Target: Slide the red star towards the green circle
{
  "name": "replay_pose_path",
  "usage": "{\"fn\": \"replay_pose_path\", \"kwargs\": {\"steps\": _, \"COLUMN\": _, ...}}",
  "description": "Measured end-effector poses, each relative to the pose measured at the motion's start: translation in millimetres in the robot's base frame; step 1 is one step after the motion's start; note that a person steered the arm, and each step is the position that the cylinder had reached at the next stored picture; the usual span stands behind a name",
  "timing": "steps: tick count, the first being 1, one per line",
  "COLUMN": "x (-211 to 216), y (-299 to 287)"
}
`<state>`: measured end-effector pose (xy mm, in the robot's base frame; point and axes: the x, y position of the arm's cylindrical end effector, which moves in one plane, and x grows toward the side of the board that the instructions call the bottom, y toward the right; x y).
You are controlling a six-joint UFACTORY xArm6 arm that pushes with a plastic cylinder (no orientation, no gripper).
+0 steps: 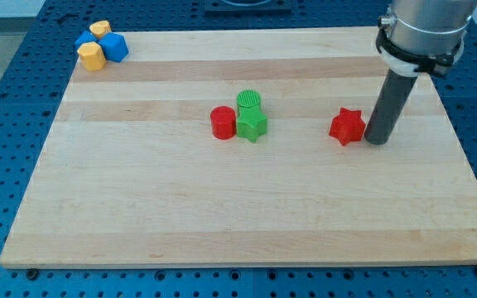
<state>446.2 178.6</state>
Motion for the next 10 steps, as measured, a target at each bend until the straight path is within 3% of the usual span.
{"fn": "replay_pose_path", "kwargs": {"steps": 2, "x": -15, "y": -14}}
{"fn": "replay_pose_path", "kwargs": {"steps": 4, "x": 4, "y": -14}}
{"fn": "replay_pose_path", "kwargs": {"steps": 7, "x": -1, "y": -61}}
{"fn": "replay_pose_path", "kwargs": {"steps": 10, "x": -23, "y": -82}}
